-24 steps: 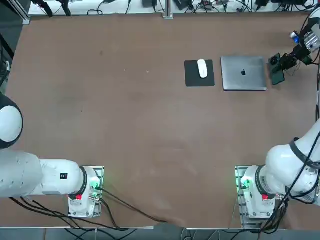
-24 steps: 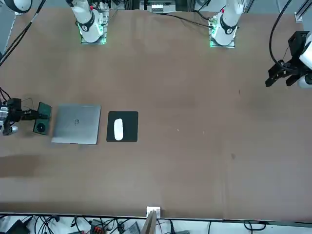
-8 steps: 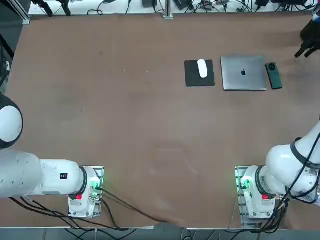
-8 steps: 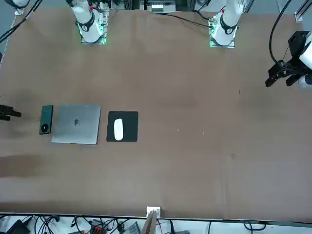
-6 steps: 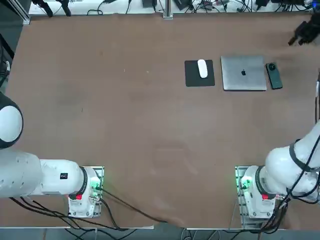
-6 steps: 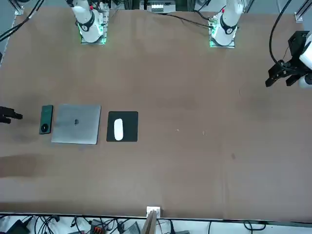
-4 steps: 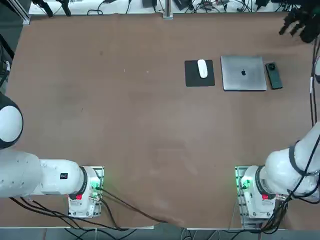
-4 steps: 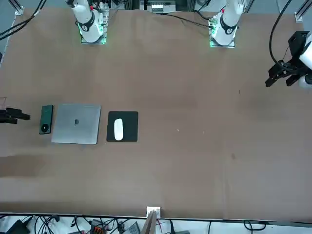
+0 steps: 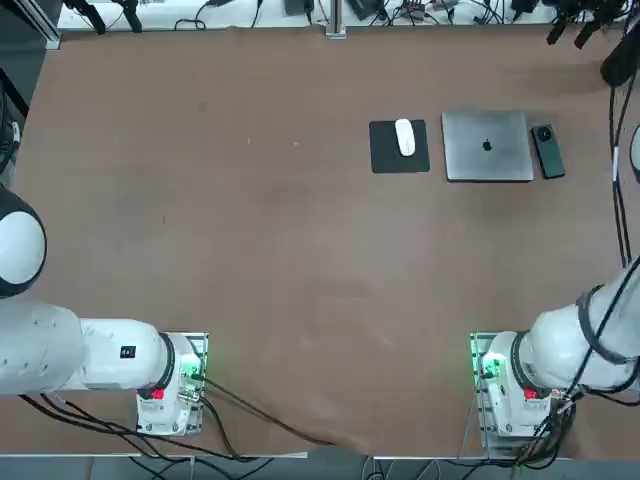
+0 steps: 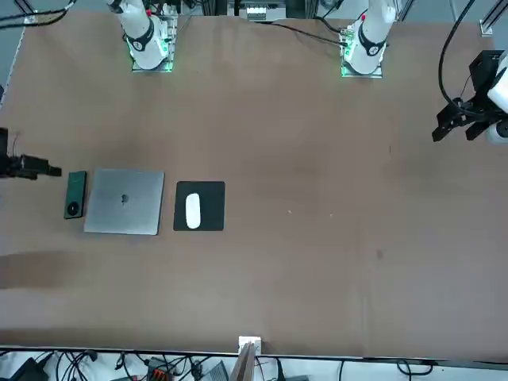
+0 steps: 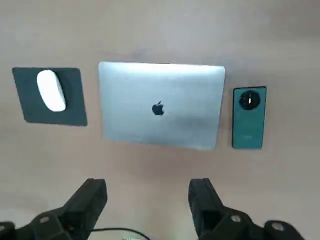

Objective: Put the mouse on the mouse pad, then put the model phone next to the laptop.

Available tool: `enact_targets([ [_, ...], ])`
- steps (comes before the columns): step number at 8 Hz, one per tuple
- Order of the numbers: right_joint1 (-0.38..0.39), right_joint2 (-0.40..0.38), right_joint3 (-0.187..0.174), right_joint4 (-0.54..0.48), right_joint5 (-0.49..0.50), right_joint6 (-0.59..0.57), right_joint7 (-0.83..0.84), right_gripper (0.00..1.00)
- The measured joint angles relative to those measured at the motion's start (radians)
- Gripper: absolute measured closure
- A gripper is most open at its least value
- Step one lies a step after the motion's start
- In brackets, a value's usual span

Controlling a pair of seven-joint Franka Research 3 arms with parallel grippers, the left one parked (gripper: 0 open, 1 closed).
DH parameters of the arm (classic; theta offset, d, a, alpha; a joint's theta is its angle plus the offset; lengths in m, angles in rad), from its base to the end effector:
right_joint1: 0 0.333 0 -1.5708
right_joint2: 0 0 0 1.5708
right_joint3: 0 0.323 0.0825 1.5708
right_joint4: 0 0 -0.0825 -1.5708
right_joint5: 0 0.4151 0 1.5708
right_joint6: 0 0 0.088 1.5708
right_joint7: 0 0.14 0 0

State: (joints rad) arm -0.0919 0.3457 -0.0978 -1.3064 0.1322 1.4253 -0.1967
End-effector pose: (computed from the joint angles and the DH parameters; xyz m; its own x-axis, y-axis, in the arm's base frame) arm 0.6551 -0.0959 0.5028 0.9796 0.0273 -0.1991 -0.0009 -0.9901 -0.1401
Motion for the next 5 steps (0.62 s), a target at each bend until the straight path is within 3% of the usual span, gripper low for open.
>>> enact_targets([
  [3, 0.163, -0.07, -0.041, -0.005, -0.071, -0.005, 0.178, 0.0],
  [5, 0.221, -0.155, -0.028, -0.095, -0.087, 0.034, 0.282, 0.0],
])
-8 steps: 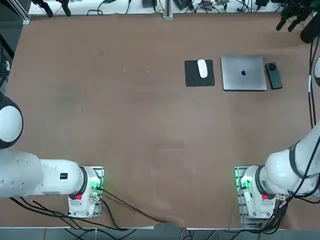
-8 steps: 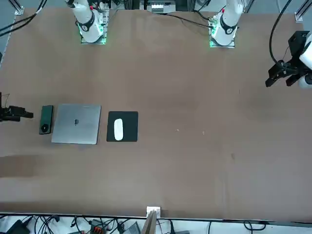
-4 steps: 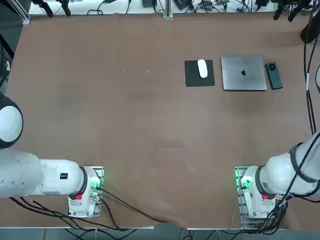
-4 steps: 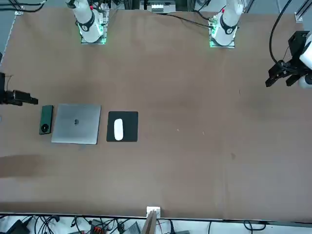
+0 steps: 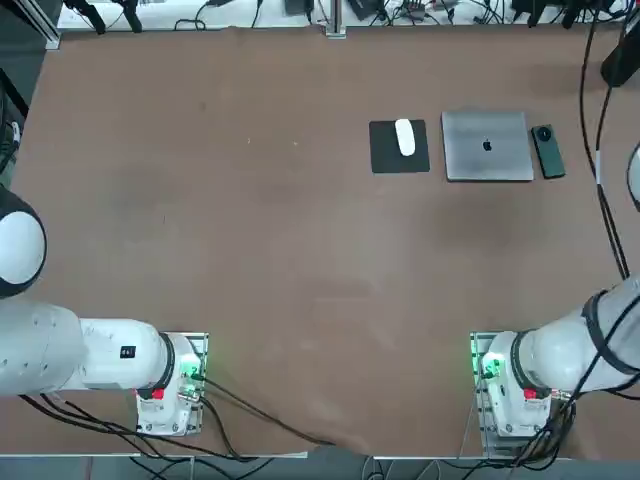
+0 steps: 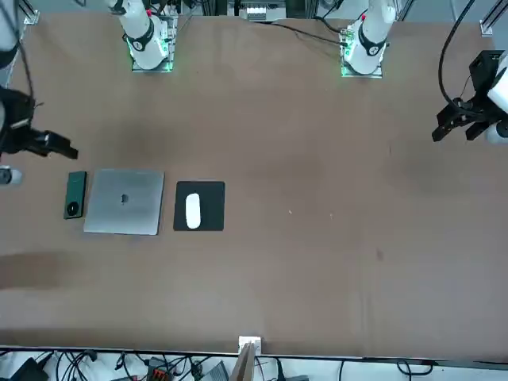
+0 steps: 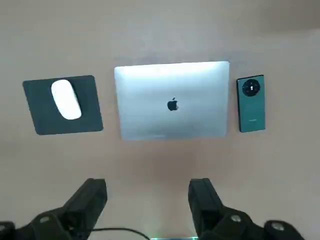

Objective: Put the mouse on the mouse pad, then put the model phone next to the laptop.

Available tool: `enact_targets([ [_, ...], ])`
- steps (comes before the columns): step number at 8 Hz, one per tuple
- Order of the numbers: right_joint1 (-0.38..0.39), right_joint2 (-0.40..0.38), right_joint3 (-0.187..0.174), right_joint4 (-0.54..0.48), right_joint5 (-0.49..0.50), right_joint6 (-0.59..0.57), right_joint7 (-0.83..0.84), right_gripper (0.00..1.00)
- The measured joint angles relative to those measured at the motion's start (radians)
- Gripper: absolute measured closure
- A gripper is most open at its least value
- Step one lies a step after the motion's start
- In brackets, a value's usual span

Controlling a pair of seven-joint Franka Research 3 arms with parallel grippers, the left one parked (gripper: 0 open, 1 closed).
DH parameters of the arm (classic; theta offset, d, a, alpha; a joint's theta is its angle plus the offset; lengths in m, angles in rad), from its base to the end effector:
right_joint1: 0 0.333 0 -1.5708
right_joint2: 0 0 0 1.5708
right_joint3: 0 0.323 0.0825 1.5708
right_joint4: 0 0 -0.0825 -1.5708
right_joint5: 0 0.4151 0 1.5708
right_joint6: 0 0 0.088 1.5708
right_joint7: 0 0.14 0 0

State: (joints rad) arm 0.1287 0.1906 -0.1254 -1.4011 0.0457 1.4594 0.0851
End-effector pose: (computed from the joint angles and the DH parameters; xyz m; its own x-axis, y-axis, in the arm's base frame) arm 0.6273 0.0156 0.5588 0.9882 -0.0775 -0.1318 -0.0796 -0.9968 -0.0108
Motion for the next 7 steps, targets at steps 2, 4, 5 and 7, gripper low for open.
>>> enact_targets([
  [2, -0.003, -0.144, 0.012, -0.208, -0.011, 0.14, 0.008, 0.0],
  [4, -0.039, -0.238, 0.04, -0.324, -0.036, 0.188, 0.003, 0.0],
  [5, -0.049, -0.253, 0.067, -0.342, -0.066, 0.191, 0.003, 0.0],
  [7, -0.05, -0.255, 0.097, -0.349, -0.082, 0.194, 0.005, 0.0],
])
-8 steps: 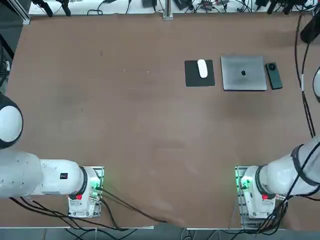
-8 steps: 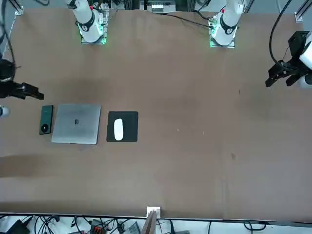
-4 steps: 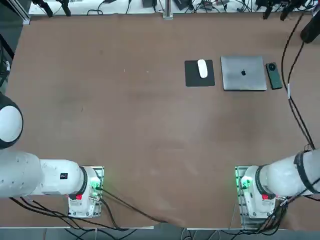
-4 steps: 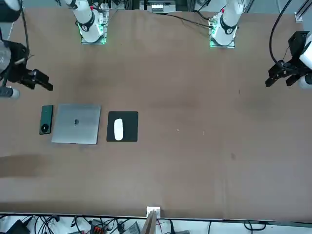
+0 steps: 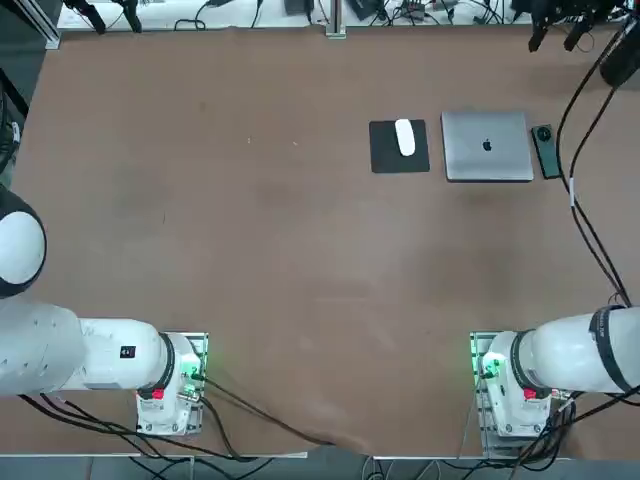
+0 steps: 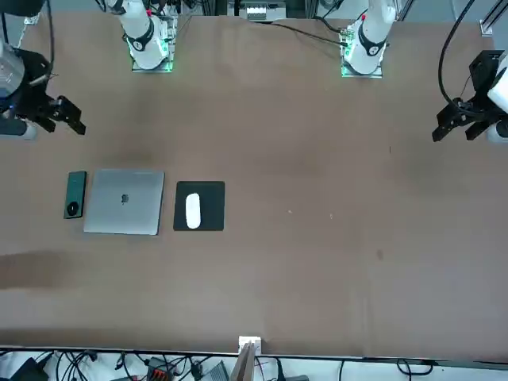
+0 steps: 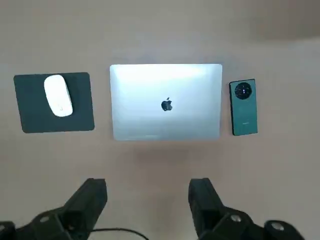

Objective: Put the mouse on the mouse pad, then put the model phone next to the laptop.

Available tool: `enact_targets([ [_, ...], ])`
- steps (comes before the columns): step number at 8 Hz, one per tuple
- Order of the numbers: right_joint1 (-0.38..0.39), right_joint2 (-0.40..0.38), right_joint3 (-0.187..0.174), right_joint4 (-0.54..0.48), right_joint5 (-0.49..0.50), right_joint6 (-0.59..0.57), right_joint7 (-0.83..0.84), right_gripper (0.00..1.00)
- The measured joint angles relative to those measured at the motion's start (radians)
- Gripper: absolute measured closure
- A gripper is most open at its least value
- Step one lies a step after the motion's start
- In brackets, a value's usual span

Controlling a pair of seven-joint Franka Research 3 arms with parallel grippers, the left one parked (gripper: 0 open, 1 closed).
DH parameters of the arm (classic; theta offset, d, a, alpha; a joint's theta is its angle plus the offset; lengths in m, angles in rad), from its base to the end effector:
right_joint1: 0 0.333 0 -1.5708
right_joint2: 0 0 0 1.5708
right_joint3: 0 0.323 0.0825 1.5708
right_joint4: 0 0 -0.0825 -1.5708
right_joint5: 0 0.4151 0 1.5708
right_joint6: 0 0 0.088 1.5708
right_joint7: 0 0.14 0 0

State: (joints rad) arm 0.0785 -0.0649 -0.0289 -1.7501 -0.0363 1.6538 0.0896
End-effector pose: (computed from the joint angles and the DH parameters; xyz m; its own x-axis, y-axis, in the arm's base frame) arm 0.5663 0.0229 0.5526 0.9989 -0.0368 -0.0283 -0.0358 -0.9987 0.0369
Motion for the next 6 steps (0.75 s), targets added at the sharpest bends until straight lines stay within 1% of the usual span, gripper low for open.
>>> enact_targets([
  [6, -0.009, 0.0, 0.001, -0.001, -0.001, 0.005, 0.0, 0.0],
])
